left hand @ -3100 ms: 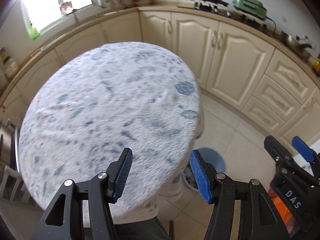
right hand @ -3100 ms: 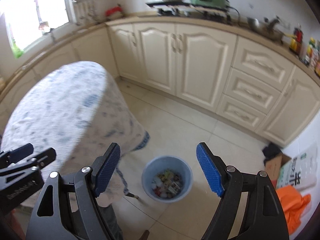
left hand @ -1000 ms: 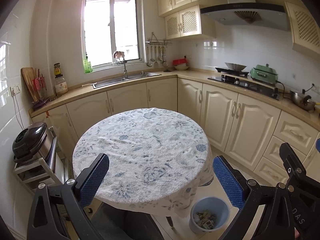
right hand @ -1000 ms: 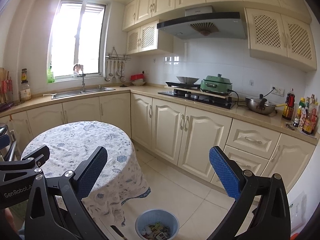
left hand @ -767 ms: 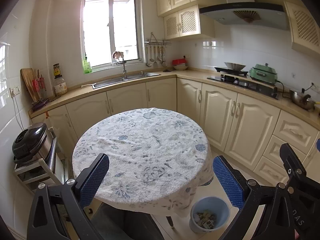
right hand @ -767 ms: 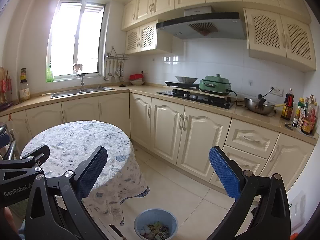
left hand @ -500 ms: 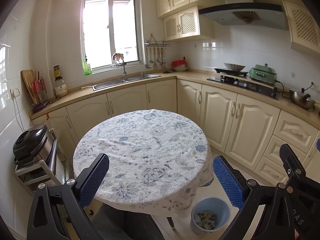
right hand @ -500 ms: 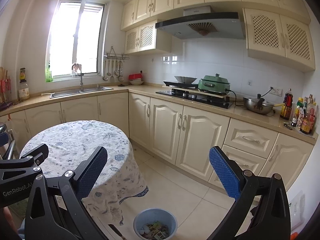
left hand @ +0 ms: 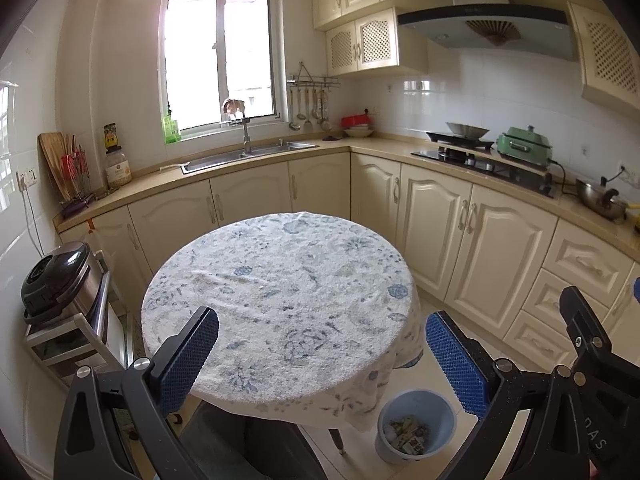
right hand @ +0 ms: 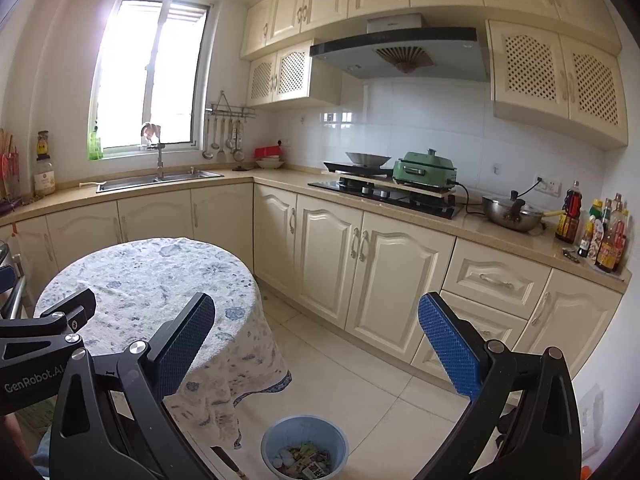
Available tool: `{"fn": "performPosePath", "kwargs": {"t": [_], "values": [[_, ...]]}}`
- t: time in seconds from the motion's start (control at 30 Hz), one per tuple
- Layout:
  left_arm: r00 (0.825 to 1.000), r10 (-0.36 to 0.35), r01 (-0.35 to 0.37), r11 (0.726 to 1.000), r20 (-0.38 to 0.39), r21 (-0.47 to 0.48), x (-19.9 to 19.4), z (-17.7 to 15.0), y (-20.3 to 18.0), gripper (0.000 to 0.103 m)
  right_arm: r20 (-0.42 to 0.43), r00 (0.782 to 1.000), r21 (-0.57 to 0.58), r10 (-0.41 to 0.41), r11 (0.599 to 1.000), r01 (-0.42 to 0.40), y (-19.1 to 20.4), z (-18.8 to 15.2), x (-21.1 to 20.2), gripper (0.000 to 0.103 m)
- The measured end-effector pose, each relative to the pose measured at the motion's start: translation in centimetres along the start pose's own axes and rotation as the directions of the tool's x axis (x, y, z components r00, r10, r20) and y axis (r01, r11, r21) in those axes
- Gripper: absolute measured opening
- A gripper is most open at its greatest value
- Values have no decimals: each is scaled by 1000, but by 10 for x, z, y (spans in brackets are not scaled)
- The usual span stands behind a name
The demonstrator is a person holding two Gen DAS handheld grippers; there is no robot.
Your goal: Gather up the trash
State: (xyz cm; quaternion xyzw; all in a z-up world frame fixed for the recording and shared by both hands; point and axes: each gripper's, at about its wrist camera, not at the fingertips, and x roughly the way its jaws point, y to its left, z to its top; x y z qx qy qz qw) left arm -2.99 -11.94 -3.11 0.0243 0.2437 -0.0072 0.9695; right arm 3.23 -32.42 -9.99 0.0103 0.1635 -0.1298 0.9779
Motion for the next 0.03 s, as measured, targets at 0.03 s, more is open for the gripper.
{"fn": "performPosePath", "kwargs": {"t": [0.03], "values": [[1000,-3,3,1000,-8,-2,1,0,0,102,0,1000,0,-1,1000,1,0,0,0,103]]}}
